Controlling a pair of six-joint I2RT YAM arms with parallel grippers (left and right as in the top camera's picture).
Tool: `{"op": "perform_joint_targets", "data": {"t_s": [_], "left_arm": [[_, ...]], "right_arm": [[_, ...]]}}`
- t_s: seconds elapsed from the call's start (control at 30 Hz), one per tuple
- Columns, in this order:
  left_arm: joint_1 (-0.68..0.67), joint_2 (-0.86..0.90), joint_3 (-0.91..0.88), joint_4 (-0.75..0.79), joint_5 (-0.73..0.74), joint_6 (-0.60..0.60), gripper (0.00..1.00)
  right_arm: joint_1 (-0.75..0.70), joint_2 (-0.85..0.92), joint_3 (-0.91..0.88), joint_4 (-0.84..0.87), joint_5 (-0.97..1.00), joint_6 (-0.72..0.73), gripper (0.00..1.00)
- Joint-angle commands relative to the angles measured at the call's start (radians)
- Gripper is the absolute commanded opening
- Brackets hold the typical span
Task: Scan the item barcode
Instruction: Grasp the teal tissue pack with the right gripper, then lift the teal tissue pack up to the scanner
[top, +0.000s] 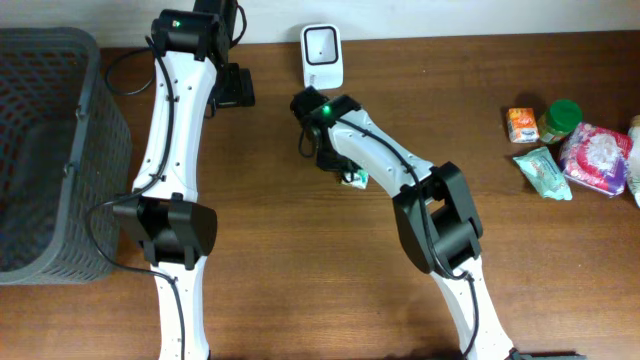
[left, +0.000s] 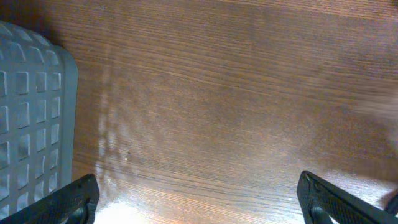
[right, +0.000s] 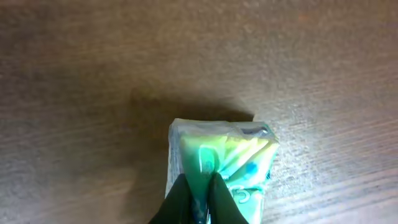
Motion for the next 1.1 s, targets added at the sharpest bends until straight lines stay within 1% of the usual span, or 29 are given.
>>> {"op": "perform_joint_targets", "data": {"t_s": [0.0, 0.03, 0.07, 0.13, 0.17, 0.2, 0.23, 0.33, 0.37, 0.43, 0.47, 0.5, 0.53, 0.6, 0.63, 0.67, 0.7, 0.73, 0.77, 0.8, 0.93, 1.0, 1.03, 1.07], "left_arm": [[0.000, 0.002, 0.008, 0.001, 0.003, 0.011, 0.99], [0.000, 0.002, 0.008, 0.001, 0.003, 0.011, 0.99], [0.000, 0.003, 0.008, 0.001, 0.003, 0.011, 0.99], [0.000, 0.002, 0.009, 0.001, 0.003, 0.011, 0.99], [0.000, 0.002, 0.008, 0.001, 0.003, 0.011, 0.99], [-0.001, 0.002, 0.009, 0.001, 0.003, 0.011, 0.99], [-0.001, 0.002, 0.008, 0.001, 0.003, 0.011, 0.99], [0.000, 0.002, 0.008, 0.001, 0.003, 0.011, 0.99], [0.000, 0.002, 0.008, 0.001, 0.003, 0.011, 0.99], [-0.001, 0.003, 0.008, 0.001, 0.003, 0.011, 0.99], [0.000, 0.003, 0.008, 0.001, 0.003, 0.011, 0.99], [0.001, 0.003, 0.008, 0.001, 0.003, 0.011, 0.99], [0.001, 0.002, 0.009, 0.001, 0.003, 0.011, 0.99], [0.000, 0.002, 0.008, 0.001, 0.003, 0.011, 0.99], [0.000, 0.003, 0.009, 0.001, 0.003, 0.011, 0.99], [0.000, 0.002, 0.008, 0.001, 0.003, 0.011, 0.99], [0.000, 0.002, 0.008, 0.001, 0.003, 0.011, 0.99], [0.000, 0.002, 0.008, 0.001, 0.003, 0.011, 0.99], [0.002, 0.003, 0.008, 0.001, 0.003, 0.012, 0.99], [0.002, 0.002, 0.008, 0.001, 0.003, 0.011, 0.99], [0.000, 0.002, 0.008, 0.001, 0.003, 0.011, 0.99], [0.000, 0.002, 0.008, 0.001, 0.003, 0.011, 0.99], [0.000, 0.002, 0.009, 0.001, 0.003, 0.011, 0.99], [0.000, 0.002, 0.009, 0.001, 0.003, 0.011, 0.98]], "right_arm": [[-0.092, -0.054, 0.119, -0.028, -0.328, -0.183, 0.04], [-0.129, -0.060, 0.152, -0.029, -0.467, -0.251, 0.04], [-0.191, -0.060, 0.184, -0.028, -0.683, -0.340, 0.04], [-0.257, -0.059, 0.182, -0.034, -0.900, -0.429, 0.04], [-0.290, -0.058, 0.171, -0.041, -1.010, -0.500, 0.04], [-0.310, -0.058, 0.155, -0.047, -1.059, -0.545, 0.04], [-0.331, -0.057, 0.117, -0.050, -1.065, -0.571, 0.04], [-0.336, -0.045, 0.024, -0.024, -1.004, -0.570, 0.04], [-0.330, -0.045, 0.010, -0.006, -0.998, -0.566, 0.07], [-0.311, -0.048, 0.028, 0.053, -0.998, -0.500, 0.22], [-0.300, -0.048, 0.046, 0.102, -0.991, -0.458, 0.38], [-0.291, -0.048, 0.053, 0.157, -0.954, -0.400, 0.44], [-0.278, -0.048, 0.053, 0.227, -0.885, -0.320, 0.52], [-0.232, -0.044, 0.053, 0.371, -0.641, -0.224, 0.53], [-0.209, -0.042, 0.053, 0.408, -0.564, -0.193, 0.53], [-0.184, -0.038, 0.053, 0.444, -0.483, -0.187, 0.57], [-0.153, -0.033, 0.053, 0.468, -0.356, -0.182, 0.65], [-0.124, -0.029, 0.052, 0.462, -0.207, -0.126, 0.65], [-0.094, -0.018, 0.050, 0.449, -0.054, -0.029, 0.64], [-0.079, -0.011, 0.050, 0.451, -0.002, -0.006, 0.64], [-0.057, 0.054, 0.050, 0.478, 0.036, 0.010, 0.63], [-0.057, 0.087, 0.050, 0.474, 0.035, 0.010, 0.59], [-0.057, 0.098, 0.050, 0.468, 0.035, 0.010, 0.52], [-0.057, 0.101, 0.050, 0.449, 0.032, 0.010, 0.43]]}}
